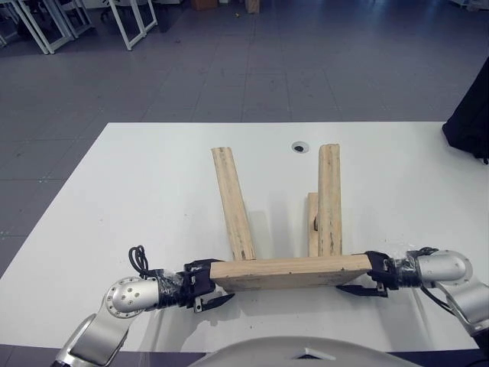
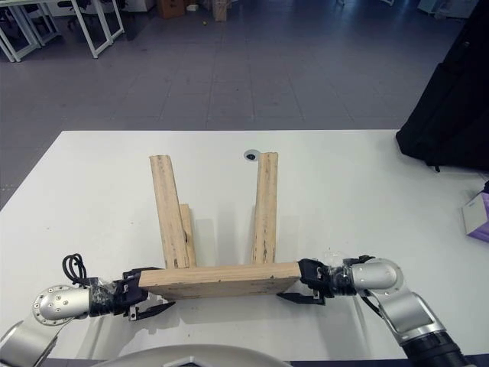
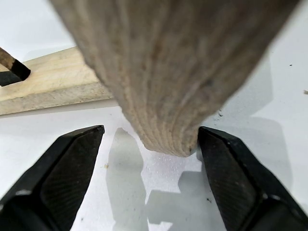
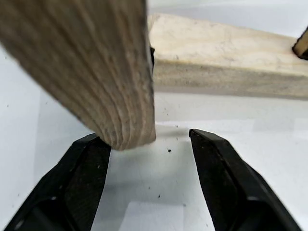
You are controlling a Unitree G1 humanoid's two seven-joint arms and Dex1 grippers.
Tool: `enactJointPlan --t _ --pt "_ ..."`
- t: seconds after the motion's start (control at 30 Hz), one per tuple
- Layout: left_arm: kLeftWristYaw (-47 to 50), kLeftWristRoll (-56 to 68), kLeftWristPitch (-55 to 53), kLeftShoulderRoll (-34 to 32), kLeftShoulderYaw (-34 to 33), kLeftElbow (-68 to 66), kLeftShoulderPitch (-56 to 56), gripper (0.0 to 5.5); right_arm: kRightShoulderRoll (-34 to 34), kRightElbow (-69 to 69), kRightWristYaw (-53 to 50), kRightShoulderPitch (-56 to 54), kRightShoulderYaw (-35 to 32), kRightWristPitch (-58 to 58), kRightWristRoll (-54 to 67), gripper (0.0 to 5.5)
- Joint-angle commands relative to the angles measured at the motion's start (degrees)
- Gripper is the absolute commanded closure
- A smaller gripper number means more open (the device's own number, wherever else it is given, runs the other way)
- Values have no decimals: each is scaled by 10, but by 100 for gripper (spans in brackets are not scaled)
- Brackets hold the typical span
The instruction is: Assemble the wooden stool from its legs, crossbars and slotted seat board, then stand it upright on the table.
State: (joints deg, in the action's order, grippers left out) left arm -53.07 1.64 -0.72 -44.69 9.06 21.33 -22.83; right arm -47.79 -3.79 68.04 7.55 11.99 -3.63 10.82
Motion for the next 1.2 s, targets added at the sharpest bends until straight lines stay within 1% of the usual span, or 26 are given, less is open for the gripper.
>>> enactJointPlan --t 0.03,0.2,0.27,0.33,0.43,0.5,0.7,1.0,1.13,1.2 --pt "-2 -32 -8 -15 25 -22 0 193 5 12 0 -7 9 -1 -14 259" --pt "-1 -41 -20 -25 36 -25 6 193 9 20 4 -8 23 -9 -20 259" --pt "-1 -38 -28 -26 39 -22 5 189 7 25 9 -10 25 -13 -19 294" --pt "0 -35 -32 -25 41 -19 4 231 4 30 17 -11 27 -18 -19 342" --pt "6 -47 -20 -22 52 -19 2 278 3 41 24 -14 25 -25 -16 390" --pt "10 -60 -5 -22 61 -24 0 310 5 47 29 -16 26 -28 -15 410" --pt "2 -55 18 -30 68 -40 15 390 17 43 22 -12 31 -27 -16 415" --pt "-30 -34 101 -25 93 -67 51 398 29 42 33 -16 50 -43 -14 417" --pt "-32 -10 88 -10 102 -48 51 401 19 30 65 -28 44 -15 19 417" --pt "-35 30 61 -5 100 -17 37 402 12 13 83 -40 34 12 43 417"
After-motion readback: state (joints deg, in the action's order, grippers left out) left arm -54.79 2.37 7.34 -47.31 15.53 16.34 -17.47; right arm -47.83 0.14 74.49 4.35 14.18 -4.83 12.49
